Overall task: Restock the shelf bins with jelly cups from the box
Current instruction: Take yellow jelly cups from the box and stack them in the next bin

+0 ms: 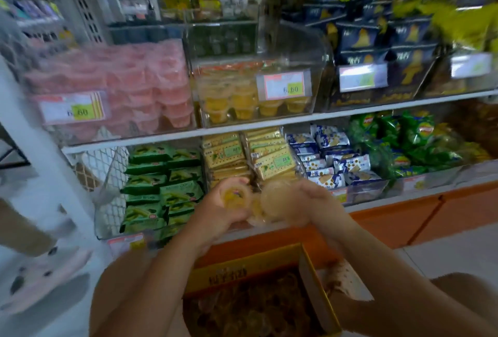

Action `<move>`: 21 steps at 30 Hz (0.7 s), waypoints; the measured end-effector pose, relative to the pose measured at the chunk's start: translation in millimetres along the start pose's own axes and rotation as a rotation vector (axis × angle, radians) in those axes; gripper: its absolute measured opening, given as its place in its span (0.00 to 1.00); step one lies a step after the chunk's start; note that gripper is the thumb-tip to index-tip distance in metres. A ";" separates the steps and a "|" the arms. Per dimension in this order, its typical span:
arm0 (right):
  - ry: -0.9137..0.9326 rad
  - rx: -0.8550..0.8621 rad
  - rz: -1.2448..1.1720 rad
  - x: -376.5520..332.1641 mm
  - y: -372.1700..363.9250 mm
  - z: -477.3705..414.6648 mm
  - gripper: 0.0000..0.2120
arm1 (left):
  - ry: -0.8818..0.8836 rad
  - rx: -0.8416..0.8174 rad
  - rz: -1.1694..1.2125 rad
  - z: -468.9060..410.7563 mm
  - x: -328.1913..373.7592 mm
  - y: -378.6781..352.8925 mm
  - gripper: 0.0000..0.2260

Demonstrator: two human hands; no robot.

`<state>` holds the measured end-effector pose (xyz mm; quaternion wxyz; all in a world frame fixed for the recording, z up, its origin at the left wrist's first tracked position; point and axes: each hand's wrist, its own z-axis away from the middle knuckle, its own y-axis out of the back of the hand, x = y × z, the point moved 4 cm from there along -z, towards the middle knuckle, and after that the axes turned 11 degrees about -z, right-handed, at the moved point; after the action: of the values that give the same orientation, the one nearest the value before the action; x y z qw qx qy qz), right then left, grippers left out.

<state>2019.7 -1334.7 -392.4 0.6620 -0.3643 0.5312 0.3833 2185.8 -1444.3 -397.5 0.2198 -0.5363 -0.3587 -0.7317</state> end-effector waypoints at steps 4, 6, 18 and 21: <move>0.227 -0.005 0.073 -86.9 -3.0 11.3 0.05 | -0.150 0.126 -0.041 10.4 75.8 34.3 0.24; 0.370 0.009 0.109 -138.2 -5.0 11.8 0.05 | -0.253 0.194 -0.082 15.5 115.8 53.9 0.22; 0.480 -0.084 0.818 -287.6 -79.1 -170.3 0.04 | -0.454 0.405 -0.228 9.8 174.1 141.1 0.23; 0.321 -0.127 0.947 -277.8 -102.2 -223.0 0.05 | -0.435 0.411 -0.240 -0.2 171.7 149.1 0.25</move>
<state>1977.2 -1611.5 -149.7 0.3018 -0.1773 0.7090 0.6123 2234.6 -1529.9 -192.6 0.1535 -0.5785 -0.5982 -0.5329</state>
